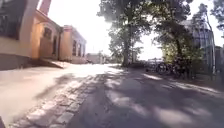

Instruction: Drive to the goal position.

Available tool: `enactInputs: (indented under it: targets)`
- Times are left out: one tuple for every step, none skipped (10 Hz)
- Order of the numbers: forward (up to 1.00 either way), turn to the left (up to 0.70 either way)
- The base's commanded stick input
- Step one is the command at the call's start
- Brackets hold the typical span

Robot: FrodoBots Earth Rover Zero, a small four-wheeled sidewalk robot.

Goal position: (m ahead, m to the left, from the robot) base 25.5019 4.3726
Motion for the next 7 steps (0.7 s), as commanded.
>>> enactInputs:
  targets:
    - [0.85,0.0]
    - [0.85,0.0]
    - [0.85,0.0]
    - [0.85,0.0]
    - [0.85,0.0]
    - [0.85,0.0]
    - [0.85,0.0]
